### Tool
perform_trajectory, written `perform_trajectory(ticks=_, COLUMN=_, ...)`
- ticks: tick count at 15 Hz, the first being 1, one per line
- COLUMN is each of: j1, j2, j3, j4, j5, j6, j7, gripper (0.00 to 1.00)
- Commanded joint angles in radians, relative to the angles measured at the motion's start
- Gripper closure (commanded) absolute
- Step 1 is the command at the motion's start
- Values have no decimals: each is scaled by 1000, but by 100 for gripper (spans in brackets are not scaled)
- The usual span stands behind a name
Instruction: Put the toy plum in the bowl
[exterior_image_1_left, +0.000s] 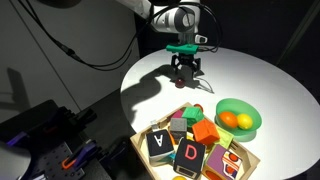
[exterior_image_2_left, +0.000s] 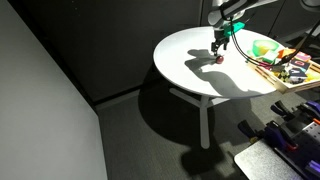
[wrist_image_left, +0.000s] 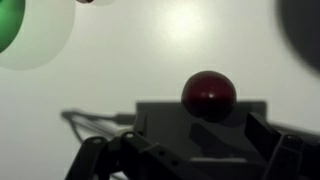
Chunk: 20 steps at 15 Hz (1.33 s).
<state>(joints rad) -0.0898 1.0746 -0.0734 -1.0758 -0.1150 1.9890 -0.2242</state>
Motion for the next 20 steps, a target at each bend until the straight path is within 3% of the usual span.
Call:
perform_trajectory(ticks=1, j1=-10, j2=17, j3=15, j4=19, j5=-9, j6=36, j7=-17, gripper=0)
perform_trajectory(ticks=20, j1=-13, j2=28, j3=24, j4=7, j5=28, j6=10, j7=85, gripper=0)
